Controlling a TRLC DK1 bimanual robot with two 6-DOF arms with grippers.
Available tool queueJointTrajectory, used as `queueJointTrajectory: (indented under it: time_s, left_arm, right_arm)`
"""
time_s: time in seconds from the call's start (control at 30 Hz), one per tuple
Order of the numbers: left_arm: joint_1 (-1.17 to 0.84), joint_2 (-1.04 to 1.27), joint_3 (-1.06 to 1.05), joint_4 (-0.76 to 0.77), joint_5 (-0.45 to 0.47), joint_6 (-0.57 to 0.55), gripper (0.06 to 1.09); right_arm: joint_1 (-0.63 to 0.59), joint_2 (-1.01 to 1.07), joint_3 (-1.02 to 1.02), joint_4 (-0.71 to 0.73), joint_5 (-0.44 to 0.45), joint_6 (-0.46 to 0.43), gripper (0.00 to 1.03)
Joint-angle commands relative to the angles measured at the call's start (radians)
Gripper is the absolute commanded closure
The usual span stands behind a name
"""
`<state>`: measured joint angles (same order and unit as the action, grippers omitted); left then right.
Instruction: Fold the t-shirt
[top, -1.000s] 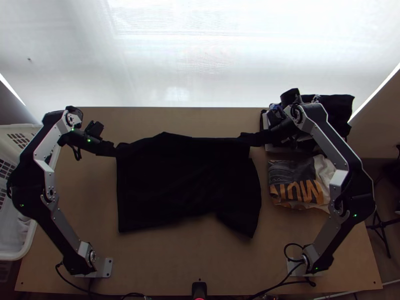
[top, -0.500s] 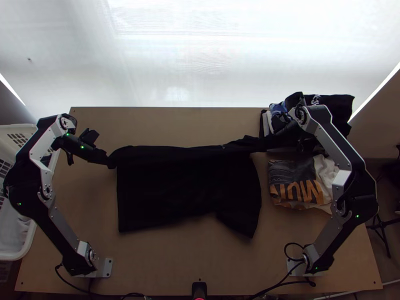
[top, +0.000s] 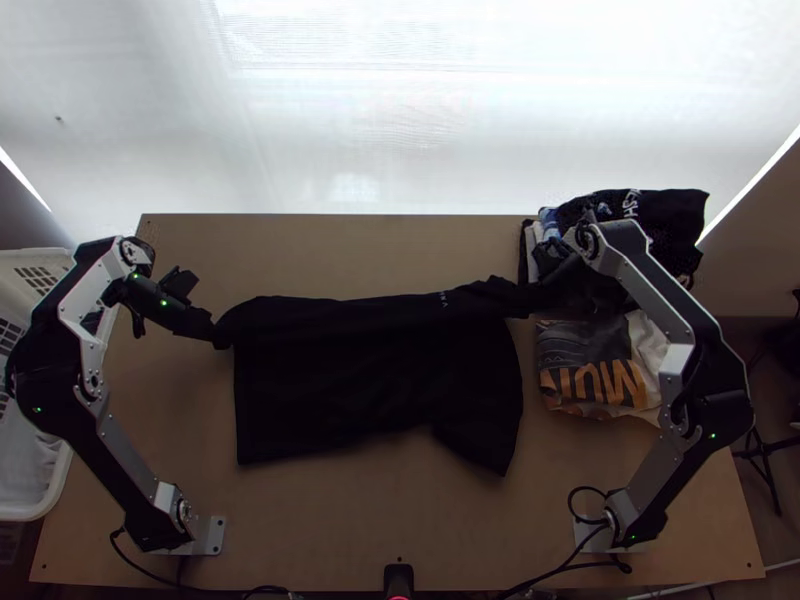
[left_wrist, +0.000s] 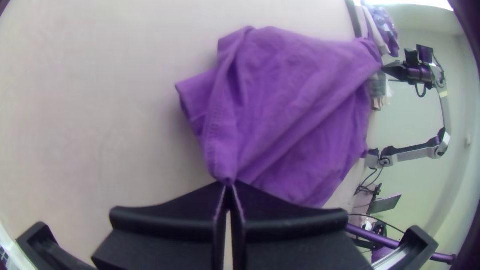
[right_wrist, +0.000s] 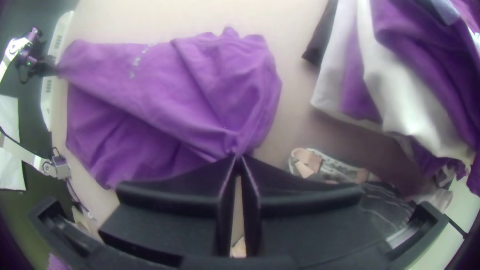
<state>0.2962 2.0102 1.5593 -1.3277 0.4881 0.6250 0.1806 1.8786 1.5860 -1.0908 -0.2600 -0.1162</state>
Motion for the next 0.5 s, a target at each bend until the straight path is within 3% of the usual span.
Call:
queueJointTrajectory:
  time_s: [0.0,0.07,0.13,0.17,0.2,0.27,0.3,0.47]
  left_arm:
    - [-0.020,-0.010,-0.042,-0.018,0.001,0.001,1.05]
    - [-0.028,-0.016,-0.048,-0.018,0.001,-0.001,1.05]
    - [-0.029,-0.016,-0.047,-0.018,0.001,-0.004,1.01]
    - [-0.029,-0.016,-0.047,-0.019,0.001,-0.004,0.90]
    - [-0.031,-0.016,-0.044,-0.019,-0.003,-0.005,0.71]
    - [-0.035,-0.018,-0.039,-0.028,-0.028,-0.004,0.23]
    - [-0.035,-0.022,-0.038,-0.030,-0.040,-0.002,0.09]
    - [-0.035,-0.076,-0.022,-0.071,-0.057,0.013,0.10]
  right_arm:
    - [0.026,0.001,-0.070,0.042,0.015,0.013,1.00]
    - [0.031,0.001,-0.078,0.058,0.031,0.013,1.00]
    - [0.031,0.001,-0.073,0.060,0.033,0.015,0.92]
    - [0.033,-0.001,-0.073,0.058,0.034,0.015,0.81]
    - [0.033,-0.003,-0.073,0.058,0.039,0.015,0.62]
    - [0.039,-0.013,-0.075,0.057,0.062,0.015,0.19]
    - [0.042,-0.016,-0.073,0.043,0.080,0.013,0.07]
    - [0.060,-0.108,-0.054,-0.084,0.102,0.016,0.04]
